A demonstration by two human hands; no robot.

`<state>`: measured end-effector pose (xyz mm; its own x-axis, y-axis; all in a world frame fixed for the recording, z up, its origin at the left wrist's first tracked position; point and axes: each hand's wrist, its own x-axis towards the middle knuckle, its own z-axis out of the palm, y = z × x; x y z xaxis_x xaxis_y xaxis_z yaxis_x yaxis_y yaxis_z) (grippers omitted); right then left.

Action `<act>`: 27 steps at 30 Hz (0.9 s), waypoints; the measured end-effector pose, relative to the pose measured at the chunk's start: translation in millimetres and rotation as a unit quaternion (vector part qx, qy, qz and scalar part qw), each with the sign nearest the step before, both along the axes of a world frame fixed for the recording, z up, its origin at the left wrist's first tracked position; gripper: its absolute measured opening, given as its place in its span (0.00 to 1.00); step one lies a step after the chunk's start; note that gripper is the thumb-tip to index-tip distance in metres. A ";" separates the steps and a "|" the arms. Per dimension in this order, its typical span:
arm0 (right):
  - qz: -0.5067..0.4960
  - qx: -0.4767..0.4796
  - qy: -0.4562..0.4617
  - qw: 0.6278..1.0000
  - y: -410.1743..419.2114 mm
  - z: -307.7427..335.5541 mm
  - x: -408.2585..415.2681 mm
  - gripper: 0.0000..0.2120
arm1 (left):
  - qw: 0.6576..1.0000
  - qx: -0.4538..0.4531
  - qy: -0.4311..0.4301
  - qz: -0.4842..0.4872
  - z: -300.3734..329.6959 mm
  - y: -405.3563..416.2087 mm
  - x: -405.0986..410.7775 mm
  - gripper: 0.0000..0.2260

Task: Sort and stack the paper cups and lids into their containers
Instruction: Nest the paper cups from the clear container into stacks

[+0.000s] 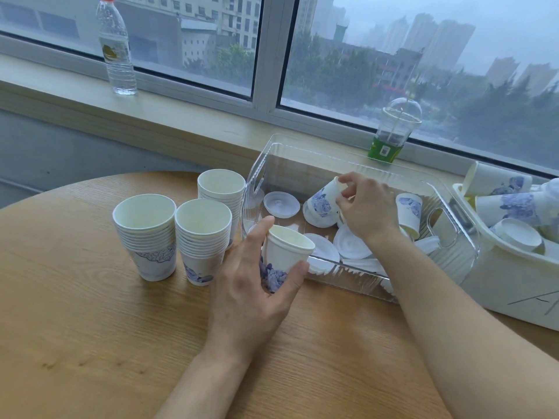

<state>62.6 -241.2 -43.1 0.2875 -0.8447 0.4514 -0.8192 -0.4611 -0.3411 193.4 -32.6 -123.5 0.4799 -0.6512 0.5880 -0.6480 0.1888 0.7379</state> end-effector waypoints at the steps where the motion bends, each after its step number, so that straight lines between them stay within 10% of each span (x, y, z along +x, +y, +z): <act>1: 0.011 -0.006 -0.027 1.000 5.0 1.8 -2.3 0.14 | 1.000 0.000 -0.001 0.002 -0.1 0.1 -0.2 0.32; 13: 0.130 0.050 -0.415 0.899 134.2 -23.2 -59.4 0.09 | 0.998 -0.033 -0.058 -0.020 -2.4 -0.7 -1.7 0.30; 27: 0.159 -0.043 -0.362 0.917 150.2 -73.7 -60.7 0.07 | 0.990 -0.044 -0.113 -0.065 -3.7 -0.1 -3.7 0.30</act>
